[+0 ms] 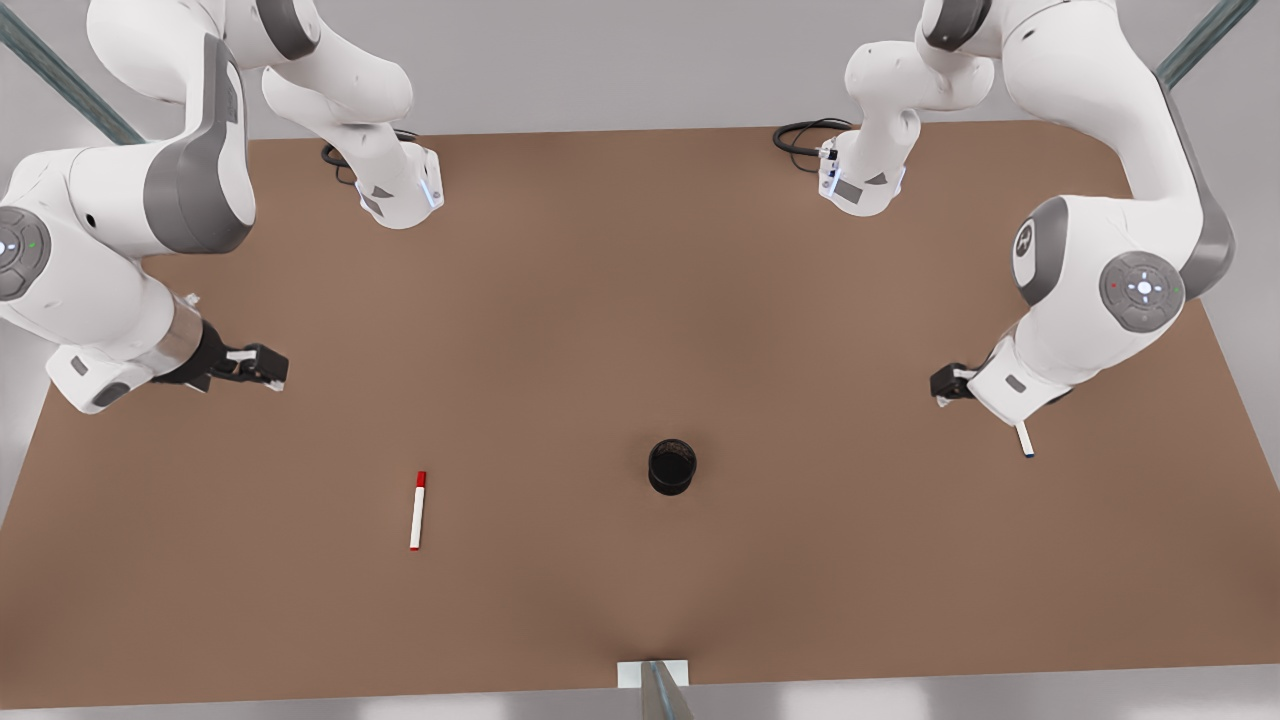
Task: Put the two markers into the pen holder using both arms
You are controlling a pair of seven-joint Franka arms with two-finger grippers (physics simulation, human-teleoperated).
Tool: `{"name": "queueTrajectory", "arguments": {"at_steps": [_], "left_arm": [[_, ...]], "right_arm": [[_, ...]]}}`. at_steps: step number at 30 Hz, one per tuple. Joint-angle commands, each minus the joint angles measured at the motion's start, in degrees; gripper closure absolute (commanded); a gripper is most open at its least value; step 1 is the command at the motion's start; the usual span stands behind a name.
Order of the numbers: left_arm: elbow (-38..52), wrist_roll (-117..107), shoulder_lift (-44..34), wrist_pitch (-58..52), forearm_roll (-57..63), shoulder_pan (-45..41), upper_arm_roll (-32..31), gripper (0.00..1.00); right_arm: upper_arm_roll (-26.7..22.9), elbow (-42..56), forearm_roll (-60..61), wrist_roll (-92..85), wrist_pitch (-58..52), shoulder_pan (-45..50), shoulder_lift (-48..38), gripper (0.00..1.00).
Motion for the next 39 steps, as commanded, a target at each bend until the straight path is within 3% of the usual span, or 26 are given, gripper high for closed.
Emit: {"name": "queueTrajectory", "arguments": {"at_steps": [1,3,5,8,10,13,19,22,23,26,33,36,39], "left_arm": [[0.05,0.66,0.07,2.64,0.55,-0.04,-0.02,0.00],[-0.04,1.01,2.01,2.81,0.72,1.45,0.42,0.00],[-3.02,1.01,5.78,11.16,-0.94,8.39,1.22,0.00],[-17.61,7.95,5.52,28.82,-3.75,16.21,1.13,0.00],[-18.76,14.20,8.77,34.72,-6.22,18.32,1.22,0.00],[-22.89,18.50,10.97,39.64,-6.66,21.22,1.13,0.00],[-32.12,34.67,12.38,47.99,-6.22,25.62,2.62,0.00],[-33.09,36.61,12.91,50.45,-3.32,25.71,3.06,0.08],[-33.09,37.66,13.17,50.72,-3.32,25.71,3.06,0.19],[-33.18,39.16,14.14,51.42,-3.32,25.71,3.06,0.26],[-32.38,38.72,16.16,54.67,-3.76,25.27,2.97,0.28],[-32.30,38.72,16.51,54.67,-3.76,25.27,2.97,0.40],[-32.30,38.63,17.30,55.46,-3.85,25.53,2.97,0.45]], "right_arm": [[0.01,0.03,0.02,3.06,1.91,-0.08,-0.07,0.00],[0.01,0.03,0.02,2.97,2.08,0.00,-0.07,0.00],[0.10,0.03,0.29,3.32,2.96,-0.08,1.86,0.00],[0.72,0.99,0.20,2.62,17.63,-0.17,14.86,0.00],[0.72,0.82,-0.15,3.50,26.51,1.15,23.30,0.00],[0.28,0.99,-2.52,7.89,38.46,3.08,33.06,0.00],[-0.07,0.99,-3.49,10.62,43.12,4.31,38.96,0.00],[0.19,1.35,-3.49,11.06,44.62,4.31,41.24,0.00],[0.19,1.35,-3.49,11.06,44.62,4.31,41.24,0.01],[0.19,1.35,-3.58,11.06,44.45,4.40,41.24,0.26],[0.19,1.08,-3.58,11.14,44.53,4.49,41.95,0.31],[0.19,1.08,-3.67,11.14,44.53,4.49,41.94,0.37],[0.28,1.08,-3.67,11.14,44.53,4.49,41.94,0.43]]}}
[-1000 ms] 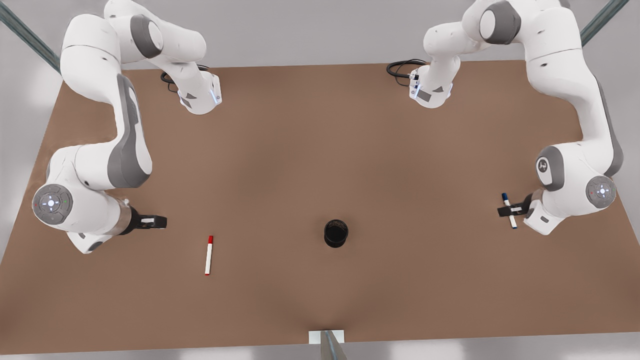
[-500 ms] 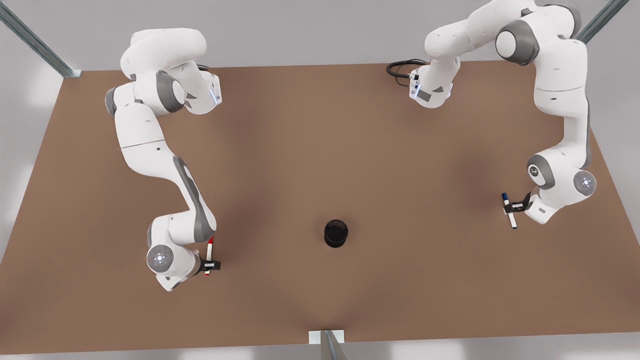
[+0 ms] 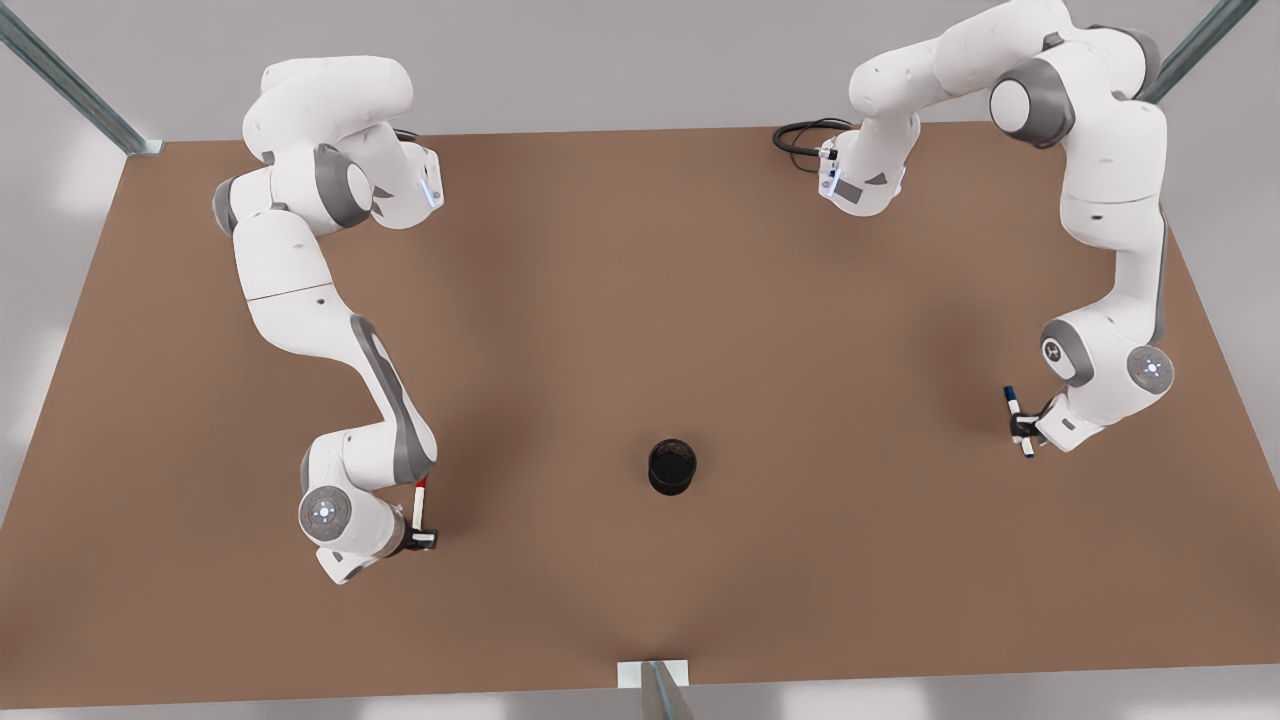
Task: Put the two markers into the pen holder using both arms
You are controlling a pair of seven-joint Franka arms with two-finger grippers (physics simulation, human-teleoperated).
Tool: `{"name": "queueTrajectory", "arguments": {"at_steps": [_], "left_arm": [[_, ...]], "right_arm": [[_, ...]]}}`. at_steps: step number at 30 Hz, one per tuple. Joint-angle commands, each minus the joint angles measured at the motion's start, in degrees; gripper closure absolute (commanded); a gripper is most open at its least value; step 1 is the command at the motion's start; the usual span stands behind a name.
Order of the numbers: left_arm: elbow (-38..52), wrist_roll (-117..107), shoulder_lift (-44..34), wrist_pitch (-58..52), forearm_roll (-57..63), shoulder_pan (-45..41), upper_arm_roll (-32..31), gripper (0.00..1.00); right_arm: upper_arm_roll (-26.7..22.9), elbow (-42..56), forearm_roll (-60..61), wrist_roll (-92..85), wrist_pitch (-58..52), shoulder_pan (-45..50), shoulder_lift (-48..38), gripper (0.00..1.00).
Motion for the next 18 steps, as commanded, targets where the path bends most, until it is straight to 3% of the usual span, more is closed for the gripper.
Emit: {"name": "queueTrajectory", "arguments": {"at_steps": [1,7,12,18], "left_arm": [[0.03,8.46,0.20,1.57,-0.03,0.07,-0.07,0.45],[0.03,7.58,0.64,1.57,-2.05,0.07,-0.07,0.54],[0.03,7.14,0.90,1.57,-2.05,-0.11,0.01,0.56],[0.03,7.14,1.34,1.92,-2.05,-0.11,0.01,0.62]], "right_arm": [[0.01,-0.06,0.03,2.13,0.36,0.00,-0.09,0.44],[0.10,-0.59,0.11,1.96,0.44,0.00,-0.09,0.46],[0.19,-0.59,0.11,1.78,0.35,-0.09,-0.09,0.59],[0.19,-1.03,0.11,1.60,0.44,-0.09,-0.17,0.59]]}}
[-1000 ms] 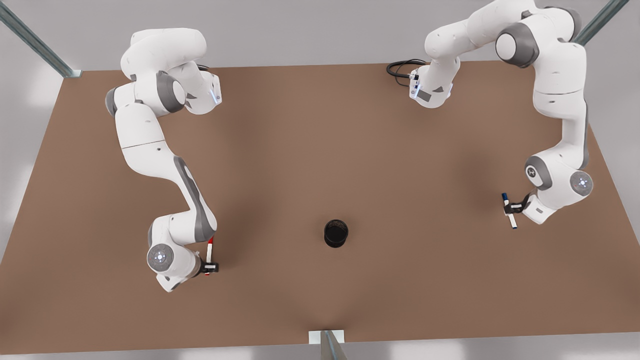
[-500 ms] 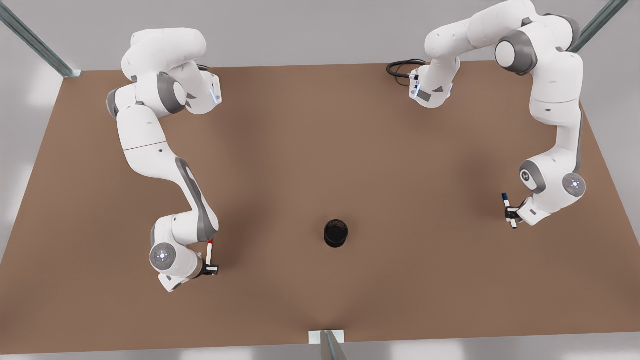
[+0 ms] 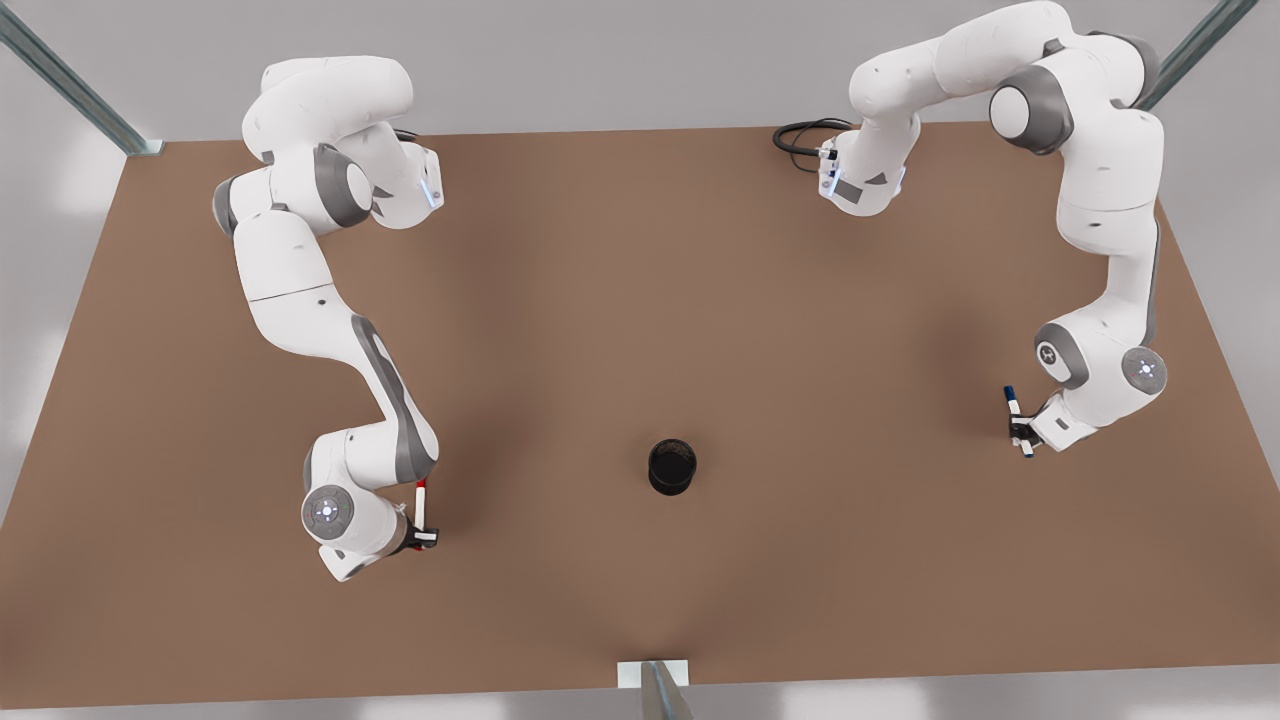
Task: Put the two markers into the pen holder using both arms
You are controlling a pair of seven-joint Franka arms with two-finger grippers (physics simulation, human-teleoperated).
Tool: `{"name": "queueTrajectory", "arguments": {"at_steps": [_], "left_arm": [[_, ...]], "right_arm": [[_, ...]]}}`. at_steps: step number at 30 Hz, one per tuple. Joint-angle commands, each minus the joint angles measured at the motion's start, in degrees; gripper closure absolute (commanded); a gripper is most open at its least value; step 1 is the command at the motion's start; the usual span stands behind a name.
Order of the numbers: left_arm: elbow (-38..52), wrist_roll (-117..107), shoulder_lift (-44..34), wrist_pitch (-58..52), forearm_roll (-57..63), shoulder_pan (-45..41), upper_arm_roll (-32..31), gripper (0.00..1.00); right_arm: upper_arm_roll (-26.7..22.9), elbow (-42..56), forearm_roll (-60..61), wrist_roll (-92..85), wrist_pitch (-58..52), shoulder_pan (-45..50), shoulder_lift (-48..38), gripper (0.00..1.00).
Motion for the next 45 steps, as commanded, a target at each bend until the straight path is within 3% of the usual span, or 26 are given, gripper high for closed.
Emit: {"name": "queueTrajectory", "arguments": {"at_steps": [1,4,9,13,15,18,22,25,27,28,32,34,39,45], "left_arm": [[0.02,2.35,-0.08,0.18,-0.09,0.01,0.00,0.63],[0.02,2.00,0.01,0.18,-0.09,-0.08,0.00,0.68],[0.02,1.21,0.01,0.09,-0.09,-0.08,0.00,0.74],[-0.07,1.12,0.01,0.09,-0.09,-0.08,0.00,0.77],[0.02,1.04,-0.25,0.09,-0.09,-0.08,-0.09,0.79],[0.63,1.21,-1.48,-0.43,-0.09,-0.17,-0.27,0.79],[1.95,1.83,-5.96,-4.47,-0.09,-0.25,-1.76,0.79],[2.13,3.41,-15.01,-13.61,-0.09,-0.08,-4.92,0.79],[3.89,6.39,-16.78,-17.83,-6.23,-0.08,-6.51,0.79],[5.82,10.09,-16.60,-20.20,-9.84,0.01,-6.42,0.79],[13.46,10.44,-16.78,-31.46,-10.90,-0.52,-7.47,0.79],[14.61,10.35,-16.69,-32.69,-10.90,-0.60,-8.09,0.79],[19.27,7.80,-16.34,-42.09,-10.81,-1.83,-10.64,0.79],[25.07,11.67,-15.28,-50.35,-17.32,-1.57,-11.52,0.79]], "right_arm": [[0.01,-0.16,0.03,0.28,0.05,0.01,-0.10,0.60],[0.01,-0.86,-0.06,0.01,0.23,0.01,-0.10,0.62],[0.18,-0.69,0.03,-1.30,-0.21,0.27,-0.45,0.79],[0.53,-0.69,0.03,-0.95,-0.74,0.71,-1.94,0.79],[3.17,-0.95,0.03,-0.69,-3.81,1.06,-7.03,0.79],[4.49,-2.89,-1.82,13.36,-5.66,11.52,-14.86,0.79],[3.79,2.73,-3.66,36.04,-4.79,26.46,-15.04,0.79],[3.70,3.44,-7.62,42.29,9.62,29.72,-13.90,0.79],[1.59,3.44,-9.64,42.46,17.27,32.70,-12.67,0.79],[-2.10,5.20,-9.64,44.13,20.17,35.95,-11.00,0.79],[-8.87,8.54,-9.55,44.66,33.17,41.76,-5.11,0.79],[-9.48,12.67,-9.55,44.57,36.51,42.20,-1.42,0.79],[-11.95,11.97,-9.99,44.40,40.65,43.08,1.31,0.79],[-11.95,6.62,-13.86,43.96,36.87,43.61,-3.25,0.79]]}}
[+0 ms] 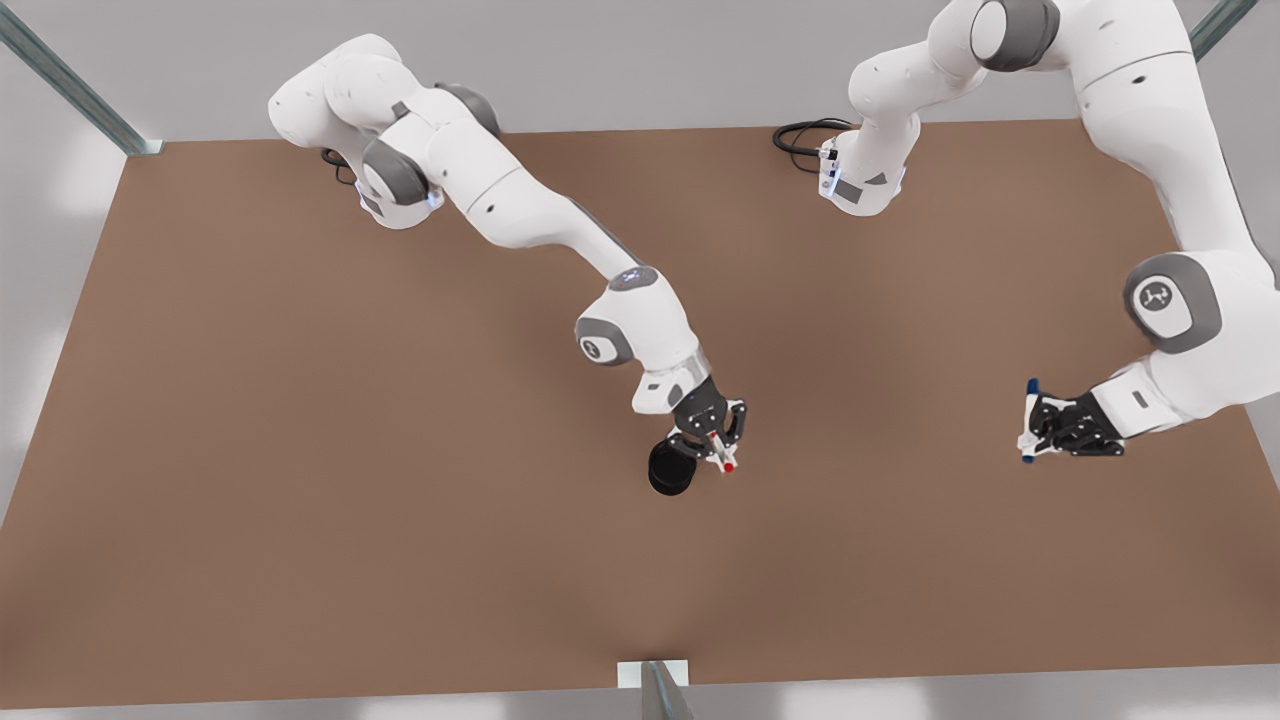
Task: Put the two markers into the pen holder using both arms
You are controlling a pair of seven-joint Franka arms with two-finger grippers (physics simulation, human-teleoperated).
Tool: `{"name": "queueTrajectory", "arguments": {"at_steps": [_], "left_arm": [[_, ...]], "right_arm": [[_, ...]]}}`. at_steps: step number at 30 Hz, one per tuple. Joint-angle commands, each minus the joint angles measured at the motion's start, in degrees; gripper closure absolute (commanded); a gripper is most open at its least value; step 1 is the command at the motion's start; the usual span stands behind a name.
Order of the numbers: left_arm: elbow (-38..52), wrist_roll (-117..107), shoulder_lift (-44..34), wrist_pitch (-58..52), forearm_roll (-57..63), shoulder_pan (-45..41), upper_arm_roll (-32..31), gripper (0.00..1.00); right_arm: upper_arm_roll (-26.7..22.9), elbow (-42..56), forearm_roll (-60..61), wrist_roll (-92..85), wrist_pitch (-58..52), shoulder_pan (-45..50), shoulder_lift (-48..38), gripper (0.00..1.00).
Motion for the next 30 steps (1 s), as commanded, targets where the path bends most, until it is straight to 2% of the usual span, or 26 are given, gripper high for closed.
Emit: {"name": "queueTrajectory", "arguments": {"at_steps": [1,4,10,13,14,15,16,19,20,21,23,24,25,26,27,28,29,30], "left_arm": [[0.63,5.96,-0.03,-8.51,-2.19,0.01,-0.03,0.79],[1.77,5.61,-0.03,-9.74,-2.28,-0.07,-0.12,0.79],[2.65,5.88,-0.03,-10.88,-2.28,0.01,-0.12,0.79],[5.46,14.04,0.94,-10.79,-5.53,-0.60,-2.14,0.79],[5.46,18.53,0.94,-10.88,-8.60,-0.60,-2.14,0.79],[5.64,20.20,0.94,-10.80,-8.87,-0.78,-2.32,0.79],[5.72,22.84,0.94,-10.62,-10.54,-0.78,-3.46,0.79],[6.69,30.30,1.73,-10.27,-15.02,-1.30,-5.92,0.79],[6.69,32.15,1.82,-10.27,-17.04,-1.48,-5.92,0.79],[6.69,32.77,1.90,-10.27,-19.15,-2.71,-5.92,0.79],[6.69,35.14,2.61,-10.18,-23.99,-5.52,-5.92,0.79],[6.69,35.23,2.96,-10.18,-24.95,-6.05,-6.71,0.79],[6.69,35.23,3.57,-10.27,-27.32,-6.05,-6.89,0.79],[6.69,35.23,4.54,-10.27,-28.90,-6.05,-7.94,0.79],[6.69,39.70,5.85,-9.48,-30.31,-6.48,-10.75,0.79],[6.43,47.97,6.30,-3.33,-32.69,-9.91,-11.11,0.79],[6.25,52.36,6.74,0.53,-35.06,-11.76,-11.02,0.79],[6.25,55.36,7.53,5.63,-36.37,-14.40,-11.11,0.79]], "right_arm": [[-0.05,-3.34,-2.10,11.87,0.85,-0.60,-2.39,0.79],[0.30,-11.96,-10.97,10.29,10.96,-5.53,-4.60,0.79],[0.30,-11.96,-14.49,9.76,12.71,-5.88,-3.45,0.79],[0.30,-12.48,-16.60,9.93,13.41,-5.79,-2.66,0.79],[0.04,-14.94,-18.01,9.93,17.10,-6.23,-2.66,0.71],[-0.05,-15.65,-18.71,9.93,17.81,-6.58,-2.66,0.40],[-0.05,-15.74,-19.06,9.85,17.81,-6.58,-2.66,0.00],[0.39,-15.83,-19.50,9.85,13.52,-6.58,-5.03,0.00],[3.81,-15.83,-19.33,9.76,-0.97,-6.84,-10.47,0.00],[12.93,-15.74,-17.57,9.23,-16.35,-13.42,-15.05,0.00],[41.06,-13.98,-15.37,2.29,-43.96,-38.20,-18.48,0.00],[47.06,-14.85,-13.10,-4.20,-49.50,-48.32,-23.20,0.00],[30.83,-18.28,7.36,-16.58,-55.65,-46.05,-36.21,0.00],[18.42,-20.31,15.64,-28.71,-60.83,-43.58,-40.45,0.00],[8.59,-18.03,19.42,-39.96,-71.72,-43.06,-40.80,0.00],[4.08,-22.41,20.14,-44.29,-72.80,-43.58,-44.85,0.00],[3.90,-17.78,19.96,-44.29,-76.39,-43.50,-42.05,0.00],[3.29,-5.02,19.87,-44.29,-84.58,-42.88,-34.57,0.00]]}}
